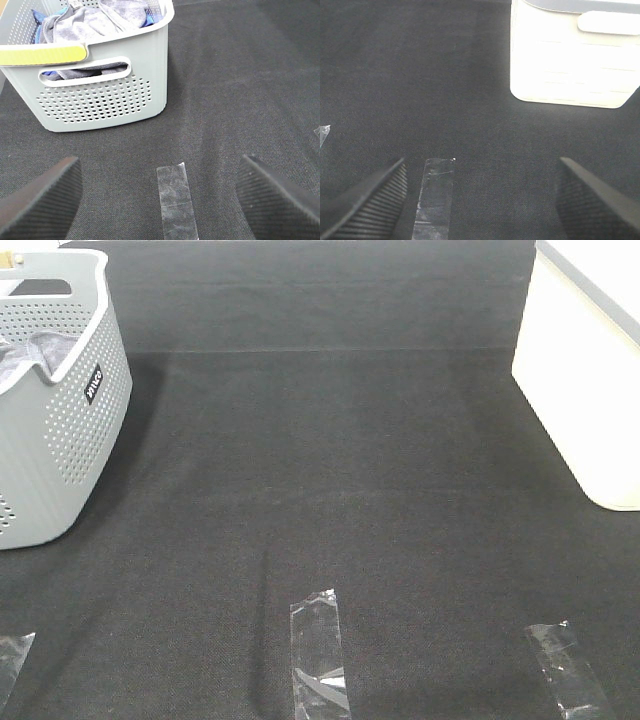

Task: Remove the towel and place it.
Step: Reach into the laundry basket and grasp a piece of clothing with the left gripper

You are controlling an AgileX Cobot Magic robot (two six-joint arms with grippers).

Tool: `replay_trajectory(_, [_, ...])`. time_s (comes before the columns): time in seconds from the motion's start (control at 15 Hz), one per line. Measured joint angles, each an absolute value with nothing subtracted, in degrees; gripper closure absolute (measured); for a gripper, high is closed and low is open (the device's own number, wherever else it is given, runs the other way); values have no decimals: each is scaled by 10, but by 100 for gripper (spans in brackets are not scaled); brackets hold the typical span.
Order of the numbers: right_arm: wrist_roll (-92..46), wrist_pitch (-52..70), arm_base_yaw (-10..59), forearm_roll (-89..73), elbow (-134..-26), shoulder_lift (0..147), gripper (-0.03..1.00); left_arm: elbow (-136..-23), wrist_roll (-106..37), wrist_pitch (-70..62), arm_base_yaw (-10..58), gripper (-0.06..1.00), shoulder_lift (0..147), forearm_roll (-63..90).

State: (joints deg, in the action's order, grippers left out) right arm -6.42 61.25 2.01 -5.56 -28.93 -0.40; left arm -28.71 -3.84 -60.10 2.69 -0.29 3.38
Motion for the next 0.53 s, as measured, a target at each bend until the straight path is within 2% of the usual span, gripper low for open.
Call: replay_trajectory(0.53, [-64, 612, 20, -56, -289, -4, 21, -287, -38, -601, 27, 14, -3, 34])
